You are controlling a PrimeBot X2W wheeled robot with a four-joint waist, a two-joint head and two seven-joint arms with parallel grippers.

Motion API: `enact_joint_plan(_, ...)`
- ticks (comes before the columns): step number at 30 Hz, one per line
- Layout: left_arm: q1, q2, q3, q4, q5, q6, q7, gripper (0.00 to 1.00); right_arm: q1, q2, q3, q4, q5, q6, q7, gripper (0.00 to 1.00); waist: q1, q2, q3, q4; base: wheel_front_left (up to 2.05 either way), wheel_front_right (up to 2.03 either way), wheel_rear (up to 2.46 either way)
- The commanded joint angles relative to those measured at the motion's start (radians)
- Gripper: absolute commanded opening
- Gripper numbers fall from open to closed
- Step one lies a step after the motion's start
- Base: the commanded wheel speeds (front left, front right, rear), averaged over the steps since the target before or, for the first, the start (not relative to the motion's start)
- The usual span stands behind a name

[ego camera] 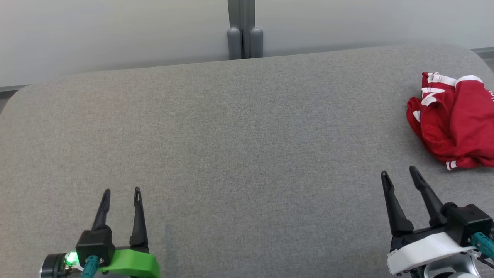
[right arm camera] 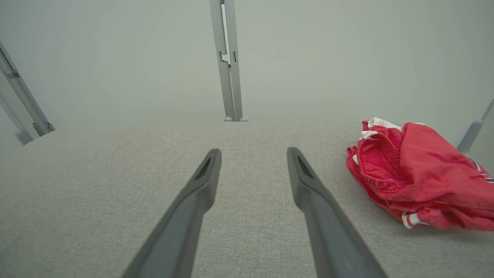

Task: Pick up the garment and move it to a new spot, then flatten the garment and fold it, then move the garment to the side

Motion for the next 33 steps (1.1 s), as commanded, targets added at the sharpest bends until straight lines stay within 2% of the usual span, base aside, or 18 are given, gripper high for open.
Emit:
enact_joint_plan(1, 0.003, -0.004, -0.002, 0.006, -0.003, -0.001, 0.001, 0.00, 0.002, 0.002, 0.002, 0.008, 0.001, 0.000, 0.000, 0.00, 0.0000, 0.0000, 0.000, 0.000, 0.00, 0.00, 0.00)
enact_joint_plan(33, -0.043, -0.056, 0.111, 0.063, -0.519, -0.136, 0.109, 0.00, -0.088, -0.007, -0.004, 0.161, 0.579, 0.000, 0.039, 0.00, 0.0000, 0.0000, -0.018, 0.002, 0.00, 0.00, 0.00)
